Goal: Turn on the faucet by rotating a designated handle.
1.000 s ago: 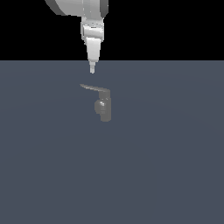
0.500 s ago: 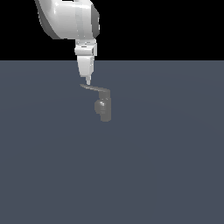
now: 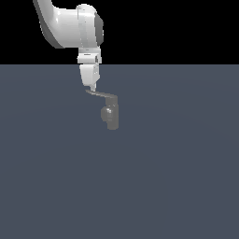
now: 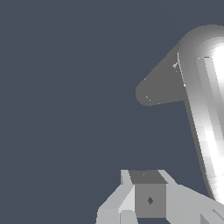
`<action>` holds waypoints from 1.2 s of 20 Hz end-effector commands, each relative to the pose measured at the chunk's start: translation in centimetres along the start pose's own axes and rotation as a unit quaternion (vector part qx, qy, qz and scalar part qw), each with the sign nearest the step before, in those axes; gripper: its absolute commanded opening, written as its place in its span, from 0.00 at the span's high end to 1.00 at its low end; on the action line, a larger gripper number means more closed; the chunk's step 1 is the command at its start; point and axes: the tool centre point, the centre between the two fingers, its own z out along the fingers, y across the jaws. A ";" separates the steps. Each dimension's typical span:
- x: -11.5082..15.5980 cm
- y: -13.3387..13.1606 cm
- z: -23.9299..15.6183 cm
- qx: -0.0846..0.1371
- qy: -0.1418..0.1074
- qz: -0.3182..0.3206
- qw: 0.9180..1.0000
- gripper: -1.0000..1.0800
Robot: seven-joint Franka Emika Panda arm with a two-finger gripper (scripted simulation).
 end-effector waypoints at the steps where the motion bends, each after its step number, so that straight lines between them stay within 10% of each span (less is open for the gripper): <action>1: 0.0 0.0 0.0 0.000 0.000 0.000 1.000 1.00; 24: -0.9 5.1 0.0 0.000 0.000 0.001 1.000 1.00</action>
